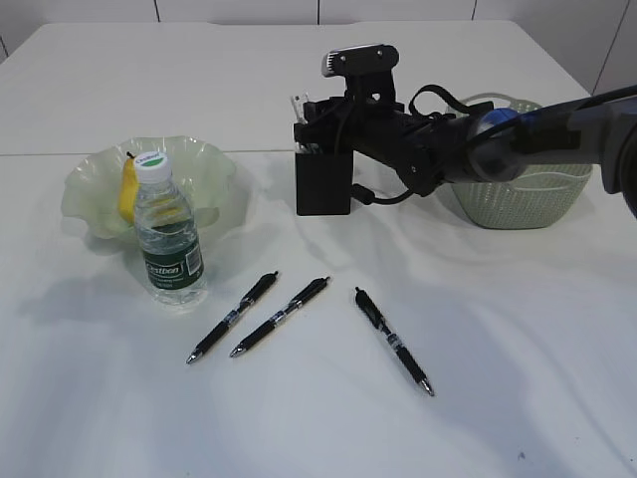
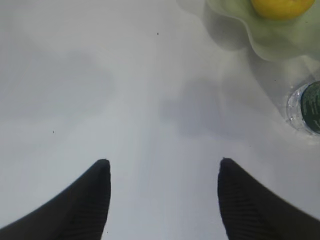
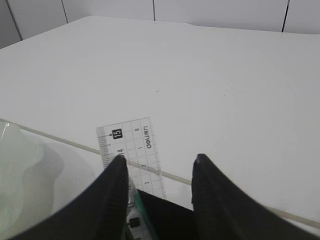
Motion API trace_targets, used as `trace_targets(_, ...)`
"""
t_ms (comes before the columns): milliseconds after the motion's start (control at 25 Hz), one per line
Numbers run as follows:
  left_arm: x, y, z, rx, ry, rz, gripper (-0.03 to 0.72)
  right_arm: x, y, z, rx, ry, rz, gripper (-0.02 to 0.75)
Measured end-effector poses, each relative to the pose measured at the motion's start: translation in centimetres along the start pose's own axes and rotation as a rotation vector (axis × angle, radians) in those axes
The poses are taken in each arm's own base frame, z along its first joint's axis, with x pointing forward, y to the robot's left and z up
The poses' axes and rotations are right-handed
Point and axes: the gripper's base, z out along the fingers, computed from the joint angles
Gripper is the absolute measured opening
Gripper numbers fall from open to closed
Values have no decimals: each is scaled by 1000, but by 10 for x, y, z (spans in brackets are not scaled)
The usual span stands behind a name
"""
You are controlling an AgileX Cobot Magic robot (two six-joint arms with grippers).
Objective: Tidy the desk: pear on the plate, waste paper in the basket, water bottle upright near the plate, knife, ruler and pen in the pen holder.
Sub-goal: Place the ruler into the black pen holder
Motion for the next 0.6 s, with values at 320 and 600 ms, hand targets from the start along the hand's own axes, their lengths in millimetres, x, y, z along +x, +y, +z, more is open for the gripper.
trace_targets(320, 0, 0, 0, 0, 0, 0, 475, -1, 0, -2, 2, 48, 10, 316)
trace_targets(600, 0, 0, 0, 0, 0, 0, 475, -49, -1, -21, 31, 67, -12, 316)
